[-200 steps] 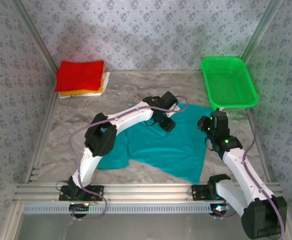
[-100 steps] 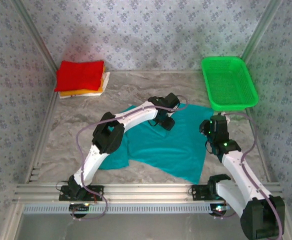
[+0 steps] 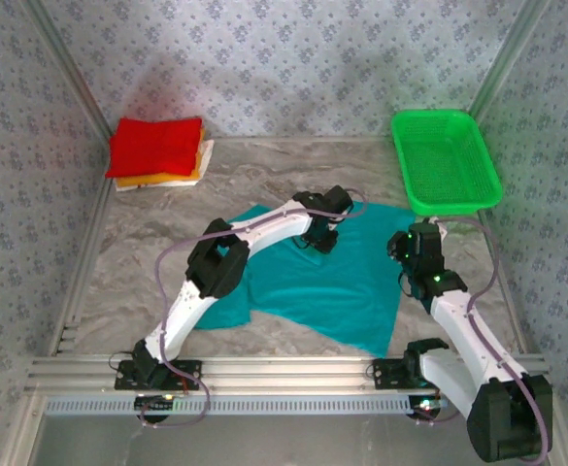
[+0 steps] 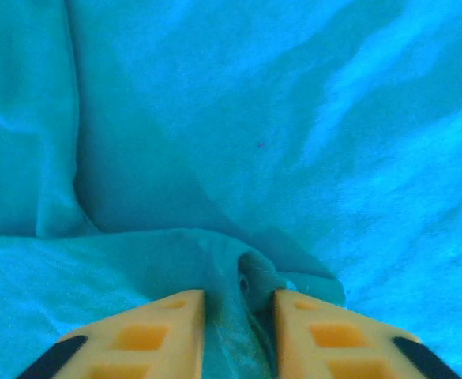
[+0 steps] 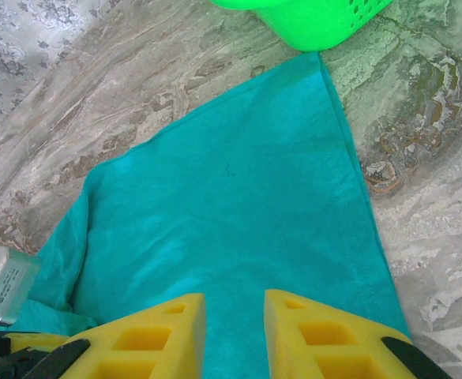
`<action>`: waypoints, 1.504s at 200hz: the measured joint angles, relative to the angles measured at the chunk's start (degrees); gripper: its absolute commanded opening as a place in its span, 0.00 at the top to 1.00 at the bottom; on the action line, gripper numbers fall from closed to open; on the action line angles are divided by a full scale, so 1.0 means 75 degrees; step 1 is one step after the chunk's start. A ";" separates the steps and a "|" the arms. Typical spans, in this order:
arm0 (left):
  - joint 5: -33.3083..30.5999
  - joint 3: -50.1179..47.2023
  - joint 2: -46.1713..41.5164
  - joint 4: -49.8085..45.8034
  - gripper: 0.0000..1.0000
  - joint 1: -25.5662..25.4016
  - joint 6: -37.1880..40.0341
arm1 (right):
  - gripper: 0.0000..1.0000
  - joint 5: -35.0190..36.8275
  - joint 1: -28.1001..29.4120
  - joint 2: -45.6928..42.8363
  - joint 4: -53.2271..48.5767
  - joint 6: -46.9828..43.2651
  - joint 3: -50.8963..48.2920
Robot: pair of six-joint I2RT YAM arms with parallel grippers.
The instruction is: Fold and stack the t-shirts
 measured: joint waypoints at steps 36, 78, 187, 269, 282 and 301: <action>-0.0312 0.0119 0.0003 -0.0087 1.00 0.0003 -0.0111 | 0.71 0.0000 -0.0061 0.0000 0.0015 -0.0023 -0.0111; -0.0772 0.0239 -0.0277 -0.0323 1.00 0.0012 -0.0175 | 0.71 -0.0003 -0.0108 0.0003 0.0012 -0.0029 -0.0146; -0.1381 0.2110 -0.0793 -0.0411 1.00 0.1845 0.1725 | 0.69 -0.0003 -0.0143 0.0490 0.0294 -0.0093 -0.0294; -0.1326 0.6263 0.1749 0.0023 0.37 0.3031 0.3631 | 0.68 -0.0009 -0.0175 0.0484 0.0326 -0.0143 -0.0294; -0.1364 0.6280 0.1559 -0.0038 0.32 0.3276 0.3480 | 0.68 -0.0009 -0.0178 0.0443 0.0289 -0.0146 -0.0294; -0.1862 0.5951 0.0947 -0.0221 0.36 0.3765 0.3372 | 0.68 -0.0009 -0.0178 0.0423 0.0283 -0.0207 -0.0277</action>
